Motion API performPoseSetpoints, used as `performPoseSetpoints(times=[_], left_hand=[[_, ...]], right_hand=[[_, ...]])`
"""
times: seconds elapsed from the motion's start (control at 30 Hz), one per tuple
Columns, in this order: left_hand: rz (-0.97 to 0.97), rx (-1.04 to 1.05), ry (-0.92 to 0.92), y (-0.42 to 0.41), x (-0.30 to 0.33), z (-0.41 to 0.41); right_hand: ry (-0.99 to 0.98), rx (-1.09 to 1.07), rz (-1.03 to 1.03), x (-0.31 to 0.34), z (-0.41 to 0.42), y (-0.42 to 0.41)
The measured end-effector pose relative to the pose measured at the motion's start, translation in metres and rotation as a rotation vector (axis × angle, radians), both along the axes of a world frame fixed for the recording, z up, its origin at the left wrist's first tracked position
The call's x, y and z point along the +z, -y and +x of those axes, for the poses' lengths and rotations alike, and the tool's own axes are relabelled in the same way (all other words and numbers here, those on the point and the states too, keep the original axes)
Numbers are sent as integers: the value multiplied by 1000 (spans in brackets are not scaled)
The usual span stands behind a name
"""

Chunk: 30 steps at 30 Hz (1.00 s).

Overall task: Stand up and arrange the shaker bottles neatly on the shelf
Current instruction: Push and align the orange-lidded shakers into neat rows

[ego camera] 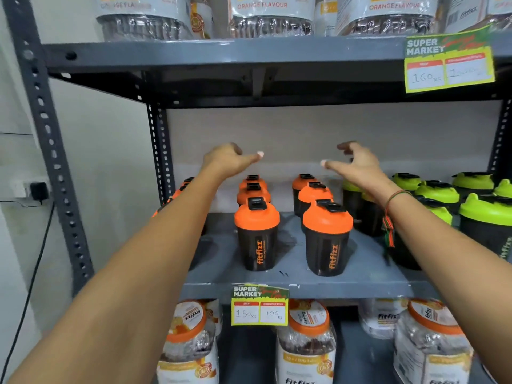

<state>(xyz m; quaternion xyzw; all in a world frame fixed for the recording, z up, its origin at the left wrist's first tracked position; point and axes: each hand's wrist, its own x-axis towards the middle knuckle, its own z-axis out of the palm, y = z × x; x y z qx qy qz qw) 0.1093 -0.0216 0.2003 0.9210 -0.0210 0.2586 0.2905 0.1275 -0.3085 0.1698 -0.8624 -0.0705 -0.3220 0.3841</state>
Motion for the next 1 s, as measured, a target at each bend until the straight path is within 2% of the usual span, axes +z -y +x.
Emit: performPoseSetpoints(times=[0.1, 0.2, 0.3, 0.43, 0.5, 0.63, 0.8, 1.0], left_hand=[[-57, 10, 146, -19, 17, -26], [-78, 91, 297, -58, 26, -51], [-280, 84, 368, -106, 9, -74], [-494, 32, 422, -141, -57, -103], [-509, 25, 371, -147, -98, -114], [-484, -88, 108, -139, -159, -117], [-447, -137, -24, -130, -174, -102], [-405, -55, -25, -133, -176, -98]], right_hand=[[242, 2, 82, 11, -41, -23], [380, 57, 147, 13, -89, -57], [365, 128, 213, -3, -129, -96], [165, 190, 136, -53, -159, -140], [61, 182, 127, -81, -163, -156], [-96, 109, 201, -119, -154, -172], [-236, 71, 201, -131, -135, -176], [-274, 0, 163, -134, -121, -177]])
